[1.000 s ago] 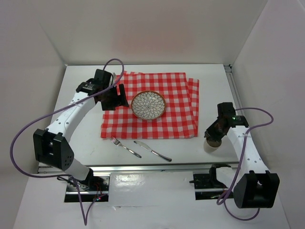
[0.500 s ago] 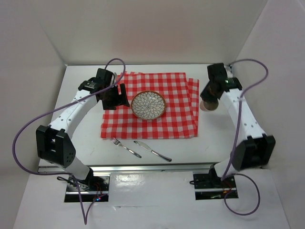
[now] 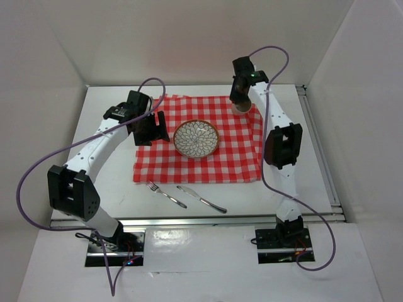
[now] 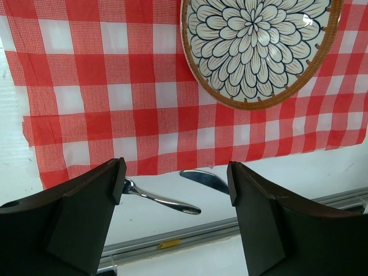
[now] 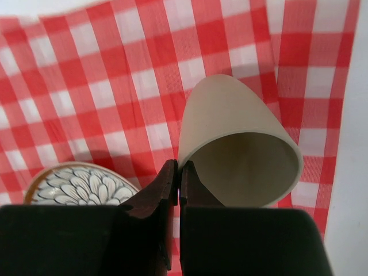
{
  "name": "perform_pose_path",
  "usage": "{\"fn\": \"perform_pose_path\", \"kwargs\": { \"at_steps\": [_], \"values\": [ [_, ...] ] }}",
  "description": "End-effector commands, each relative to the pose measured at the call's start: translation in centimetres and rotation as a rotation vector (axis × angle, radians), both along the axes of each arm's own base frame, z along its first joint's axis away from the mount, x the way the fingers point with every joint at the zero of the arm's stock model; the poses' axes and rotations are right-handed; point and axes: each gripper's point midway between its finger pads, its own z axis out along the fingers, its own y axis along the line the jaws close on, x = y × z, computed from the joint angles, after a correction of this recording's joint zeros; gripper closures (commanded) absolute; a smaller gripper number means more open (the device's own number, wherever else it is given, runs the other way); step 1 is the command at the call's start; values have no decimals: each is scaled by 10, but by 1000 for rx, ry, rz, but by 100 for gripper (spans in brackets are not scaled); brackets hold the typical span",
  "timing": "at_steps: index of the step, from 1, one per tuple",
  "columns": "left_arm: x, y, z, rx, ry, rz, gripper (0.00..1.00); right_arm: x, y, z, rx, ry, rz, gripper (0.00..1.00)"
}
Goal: Set the dinner table for one person
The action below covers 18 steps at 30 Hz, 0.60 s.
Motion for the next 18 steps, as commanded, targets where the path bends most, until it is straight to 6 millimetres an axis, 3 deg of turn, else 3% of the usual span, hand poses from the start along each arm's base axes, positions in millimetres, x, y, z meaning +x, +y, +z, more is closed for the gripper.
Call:
{"fn": "perform_pose_path", "kwargs": {
  "at_steps": [1,7,13,18],
  "values": [
    [4,2,12,10,-35,5,11,2,7,6,10,-33,47,100],
    [0,3,8,15,-17,4,11,4,23,-12,-28,-16,82,100],
    [1,4,7,22,-19,9,11,6,23,-43,-49,40,90,100],
    [1,4,7,22,-19,9,11,9,26,-54,-42,51,97,100]
  ]
}}
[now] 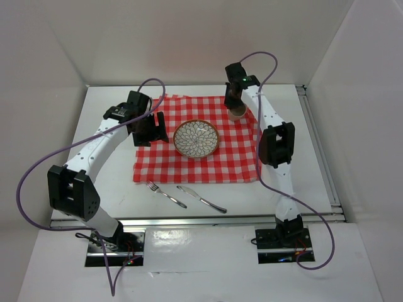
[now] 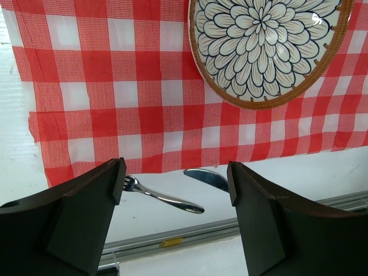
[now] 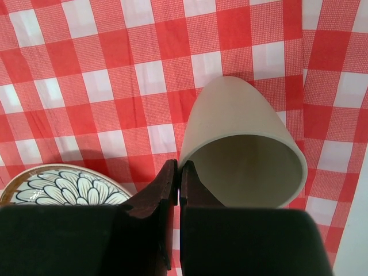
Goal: Set the dinner table for one person
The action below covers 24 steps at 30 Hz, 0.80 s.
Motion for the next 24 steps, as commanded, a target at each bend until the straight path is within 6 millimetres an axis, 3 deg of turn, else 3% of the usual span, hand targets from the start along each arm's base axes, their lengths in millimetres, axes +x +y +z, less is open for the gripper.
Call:
{"fn": "perform_pose_path", "kwargs": {
  "at_steps": [1,4,7,9,14,18,19,20,22,23,24],
  "values": [
    [3,0,10,3,-30,-1,11,12,5,-9,-4,-19,12,100],
    [3,2,9,11,-32,4,11,15,8,-7,6,-28,17,92],
    [2,2,6,13,-23,4,11,21,11,-3,23,-52,24,55],
    [2,2,6,13,-23,4,11,28,13,5,28,-91,31,39],
    [-1,3,6,13,-23,4,11,36,19,33,65,-160,44,33],
    [-2,5,5,19,-14,17,11,39,22,93,109,-286,51,21],
    [-3,5,9,16,-24,17,11,38,21,124,120,-351,59,19],
    [-3,5,9,16,-24,17,11,36,21,140,129,-384,60,16],
    [-5,7,11,19,-24,29,10,31,19,168,136,-438,67,14],
    [-5,7,11,19,-24,29,10,25,17,196,151,-491,67,14],
    [-7,9,13,23,-26,44,10,20,15,210,150,-515,73,14]
  ]
}}
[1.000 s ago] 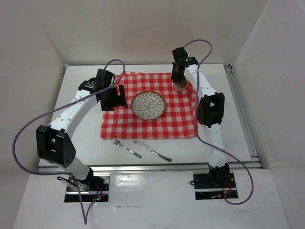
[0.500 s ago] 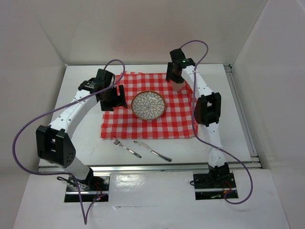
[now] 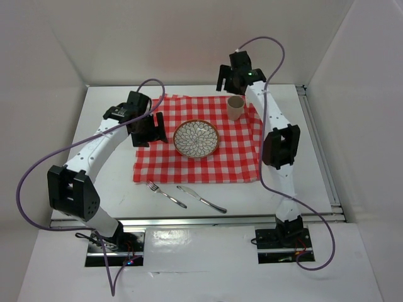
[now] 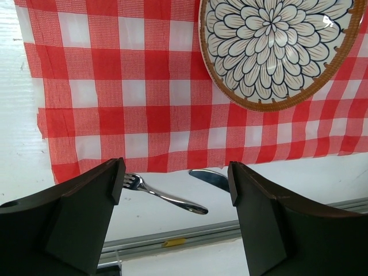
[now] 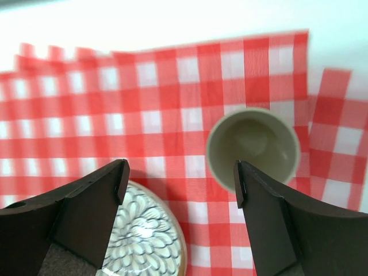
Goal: Set the dinner table for one person
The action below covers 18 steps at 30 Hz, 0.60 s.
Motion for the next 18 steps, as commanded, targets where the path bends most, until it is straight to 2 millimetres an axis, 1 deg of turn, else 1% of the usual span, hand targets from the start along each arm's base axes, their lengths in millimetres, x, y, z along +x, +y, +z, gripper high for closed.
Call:
{"fn": "perform_pose_path", "kwargs": {
  "at_steps": [1,2,3,4,5,6,7,8,9,10,11,12,13,14,15,16,17,18],
  "values": [
    [-6,4,15,2,-30,28,10,-12,-3,156,83,-330,20,14],
    [-6,6,18,8,-43,33,10,-25,-5,179,99,-364,29,14],
    [-9,7,17,11,-33,33,10,-32,-7,186,101,-370,29,14],
    [-9,9,22,12,-48,49,10,-40,-5,175,102,-333,47,14],
    [-14,10,22,13,-42,49,10,-50,-1,175,99,-322,74,14],
    [-13,12,22,22,-45,55,10,-69,-4,192,113,-342,87,14],
    [-15,12,30,10,-66,63,10,-79,-3,191,108,-334,125,14],
    [-17,15,29,19,-68,68,10,-96,6,150,84,-233,169,14],
    [-18,15,32,12,-75,76,10,-120,7,170,94,-281,211,16],
    [-23,16,27,12,-60,84,10,-136,12,160,85,-263,246,17],
    [-26,19,30,18,-74,91,10,-163,22,107,61,-150,307,19],
    [-30,20,24,18,-59,98,10,-189,26,124,95,-207,350,21],
    [-31,20,27,15,-67,98,10,-205,26,111,92,-188,366,22],
    [-35,22,22,21,-54,113,10,-234,31,66,89,-85,408,24],
    [-37,24,22,28,-60,118,10,-252,35,56,96,-70,441,26],
    [-39,24,19,25,-49,127,10,-271,33,59,118,-78,444,31],
    [-39,27,21,36,-62,136,10,-298,38,26,109,6,486,33],
    [-39,29,24,37,-72,150,10,-315,37,24,117,12,501,35]
  ]
}}
